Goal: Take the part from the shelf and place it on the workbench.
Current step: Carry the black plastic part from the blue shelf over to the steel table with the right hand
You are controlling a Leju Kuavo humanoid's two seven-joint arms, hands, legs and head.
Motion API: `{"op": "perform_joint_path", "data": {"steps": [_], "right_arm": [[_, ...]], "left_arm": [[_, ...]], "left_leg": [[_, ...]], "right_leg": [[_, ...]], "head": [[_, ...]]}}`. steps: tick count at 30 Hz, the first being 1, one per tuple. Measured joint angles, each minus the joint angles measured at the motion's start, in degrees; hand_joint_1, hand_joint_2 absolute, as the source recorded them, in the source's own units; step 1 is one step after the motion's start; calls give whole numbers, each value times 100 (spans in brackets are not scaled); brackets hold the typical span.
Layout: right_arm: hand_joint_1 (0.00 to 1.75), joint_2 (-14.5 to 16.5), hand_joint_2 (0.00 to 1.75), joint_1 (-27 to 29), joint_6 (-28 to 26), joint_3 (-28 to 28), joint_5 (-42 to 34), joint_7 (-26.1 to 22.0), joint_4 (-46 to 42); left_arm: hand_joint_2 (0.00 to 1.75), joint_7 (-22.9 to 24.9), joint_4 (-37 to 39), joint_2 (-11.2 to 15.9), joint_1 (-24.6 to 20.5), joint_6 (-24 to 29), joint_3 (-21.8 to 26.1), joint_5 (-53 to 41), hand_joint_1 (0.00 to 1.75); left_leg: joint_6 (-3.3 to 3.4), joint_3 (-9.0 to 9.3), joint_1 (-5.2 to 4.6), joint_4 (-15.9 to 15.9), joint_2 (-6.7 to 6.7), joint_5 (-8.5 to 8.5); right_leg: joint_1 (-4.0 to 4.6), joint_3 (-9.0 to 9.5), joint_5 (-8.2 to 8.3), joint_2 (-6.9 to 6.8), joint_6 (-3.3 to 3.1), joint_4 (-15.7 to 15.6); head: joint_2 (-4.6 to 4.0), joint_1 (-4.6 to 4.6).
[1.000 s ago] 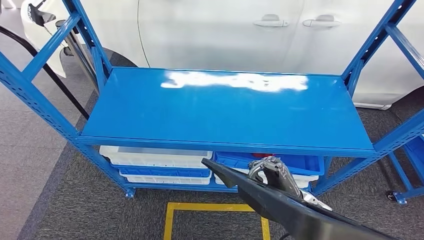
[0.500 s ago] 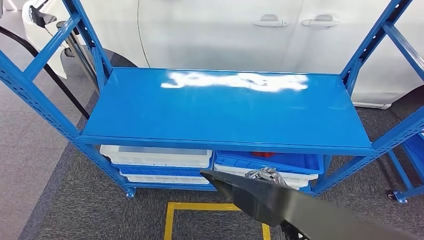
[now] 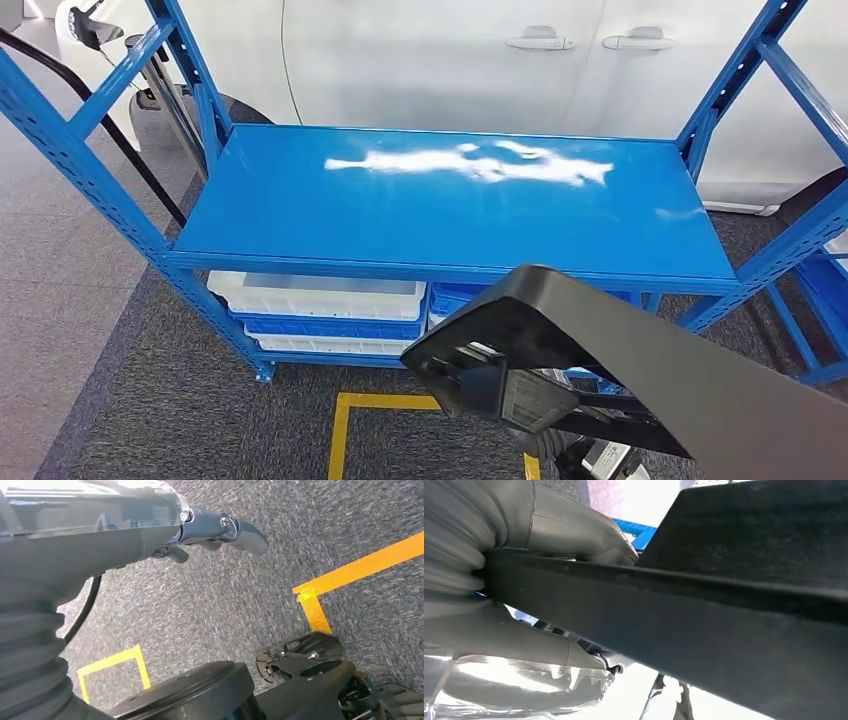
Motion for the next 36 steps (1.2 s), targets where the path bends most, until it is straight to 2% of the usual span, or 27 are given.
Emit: {"op": "perform_joint_path", "data": {"steps": [1, 2, 3, 4, 6, 7, 8, 9, 11, 12, 13, 15, 17, 18, 19, 21, 22, 23, 24, 26, 27, 28, 31, 32, 33, 34, 36], "right_arm": [[175, 14, 175, 34, -9, -31, 0, 40, -35], [175, 22, 175, 69, -11, -63, -10, 72, -70], [175, 31, 175, 96, -10, -96, -22, 95, -100], [175, 37, 175, 112, -8, -127, -34, 110, -120], [175, 51, 175, 127, -3, -173, -53, 124, -134], [175, 60, 175, 137, -1, -196, -65, 133, -135], [175, 70, 175, 146, 4, -220, -79, 149, -135], [175, 78, 175, 152, 9, -244, -95, 168, -137], [175, 95, 175, 148, 25, -296, -124, 199, -158], [175, 104, 175, 140, 36, -318, -134, 207, -173], [175, 116, 175, 131, 50, -338, -142, 212, -190], [175, 138, 175, 106, 84, -367, -150, 225, -210], [175, 168, 175, 84, 108, -390, -148, 242, -216], [175, 188, 175, 69, 114, -398, -141, 248, -216], [175, 211, 175, 51, 116, -403, -129, 256, -216], [175, 248, 175, 22, 117, -407, -101, 277, -215], [175, 263, 175, 19, 116, -409, -87, 287, -214], [175, 275, 175, 18, 116, -410, -75, 292, -213], [175, 286, 175, 18, 116, -410, -64, 295, -212], [175, 310, 175, 15, 115, -413, -50, 296, -213], [175, 321, 175, 11, 115, -417, -48, 296, -213], [175, 329, 175, 7, 115, -423, -47, 296, -213], [175, 339, 175, -6, 119, -450, -45, 296, -214], [175, 340, 175, -8, 120, -462, -44, 296, -214], [175, 342, 175, -10, 121, -474, -42, 295, -214], [175, 342, 175, -13, 122, -485, -38, 295, -214], [175, 342, 175, -16, 124, -498, -30, 294, -213]], "left_arm": [[175, -16, 1, -3, 4, -11, -1, -21, 0], [175, -36, 1, -7, 8, -19, -2, -36, 0], [175, -54, 2, -10, 11, -22, -3, -45, 0], [175, -65, 3, -12, 12, -26, -3, -49, 0], [175, -80, 3, -12, 14, -27, -3, -50, 0], [175, -89, 3, -12, 16, -27, -3, -50, 0], [175, -99, 3, -12, 17, -25, -3, -50, 0], [175, -108, 3, -12, 16, -22, -3, -50, 0], [175, -117, 3, -16, 14, -13, -7, -50, 0], [175, -116, 3, -20, 14, -10, -9, -50, 0], [175, -114, 3, -24, 14, -12, -12, -49, 0], [175, -92, 3, -30, 13, -31, -15, -32, 0], [175, -36, 3, -33, 10, -64, -15, -7, 0], [175, -7, 3, -34, 6, -84, -13, 2, 0], [175, 17, 3, -34, -6, -106, -12, 8, 0], [175, 38, 3, -34, -47, -147, -10, 15, 0], [175, 44, 3, -34, -66, -161, -10, 16, 0], [175, 51, 3, -34, -74, -169, -10, 14, 0], [175, 62, 3, -34, -71, -175, -10, 9, 0], [175, 85, 3, -34, -41, -180, -10, -8, 0], [175, 92, 3, -34, -20, -181, -10, -14, 0], [175, 92, 3, -34, -2, -182, -10, -18, 0], [175, 79, 3, -37, 17, -180, -10, -29, 0], [175, 74, 3, -39, 15, -179, -10, -33, 0], [175, 64, 3, -42, 12, -176, -10, -35, 0], [175, 54, 3, -44, 7, -174, -10, -35, 0], [175, 37, 3, -43, -12, -170, -10, -33, 0]], "left_leg": [[41, -20, 6, -12, 16, 37], [87, -43, 16, -28, 39, 81], [125, -75, 30, -45, 70, 130], [152, -115, 34, -49, 111, 169], [176, -198, 26, -41, 188, 222], [176, -233, 22, -32, 228, 242], [172, -262, 19, -19, 266, 255], [166, -278, 19, -4, 304, 262], [144, -294, 11, 30, 377, 259], [123, -296, 3, 41, 409, 257], [96, -295, -6, 50, 437, 256], [28, -290, -17, 54, 490, 273], [-35, -314, -20, 113, 453, 207], [-67, -371, -15, 256, 371, 76], [-96, -473, -5, 521, 270, -129], [-146, -729, 15, 1271, 125, -565], [-161, -802, 20, 1556, 105, -675], [-167, -783, 24, 1644, 98, -667], [-164, -657, 30, 1498, 97, -549], [-139, -204, 42, 726, 86, -216], [-121, -13, 37, 363, 75, -109], [-100, 91, 28, 133, 65, -57], [-10, 27, 16, 29, 60, 17], [33, -17, 26, 14, 70, 67], [80, -68, 36, -3, 83, 128], [118, -133, 44, -15, 96, 196], [159, -300, 25, 3, 108, 322]], "right_leg": [[-11, -10, 5, 9, 37, 2], [-20, -41, -62, 18, 72, 57], [-32, -114, -215, 25, 104, 219], [-44, -226, -444, 30, 133, 499], [-51, -494, -901, 29, 188, 1255], [-53, -551, -997, 28, 205, 1513], [-54, -508, -986, 25, 213, 1579], [-54, -344, -875, 11, 211, 1406], [-41, 187, -608, -111, 170, 624], [-17, 393, -523, -188, 120, 290], [10, 513, -495, -247, 62, 78], [52, 531, -481, -249, -50, -14], [18, 514, -432, -203, -128, -80], [-4, 494, -393, -186, -162, -107], [-22, 467, -360, -173, -188, -125], [-19, 387, -315, -148, -212, -109], [-16, 346, -296, -134, -213, -91], [-15, 305, -280, -116, -208, -68], [-15, 265, -265, -94, -199, -40], [-15, 193, -235, -48, -168, 17], [-10, 157, -212, -28, -142, 42], [-6, 127, -179, -14, -111, 57], [-3, 68, -57, 4, 3, 47], [-9, 41, -89, 13, 37, 72], [-15, -11, -220, 22, 67, 175], [-25, -100, -453, 30, 97, 402], [-38, -320, -1009, 31, 144, 1134]], "head": [[0, 1], [0, 1], [0, 1], [0, 1], [0, 1], [0, 1], [0, 1], [0, 1], [0, 1], [0, 0], [0, -1], [0, -1], [0, 0], [0, -1], [0, -1], [0, -1], [0, -1], [0, -1], [0, -1], [0, -2], [0, -2], [0, -2], [0, -1], [0, 0], [0, 1], [0, 1], [0, 1]]}}
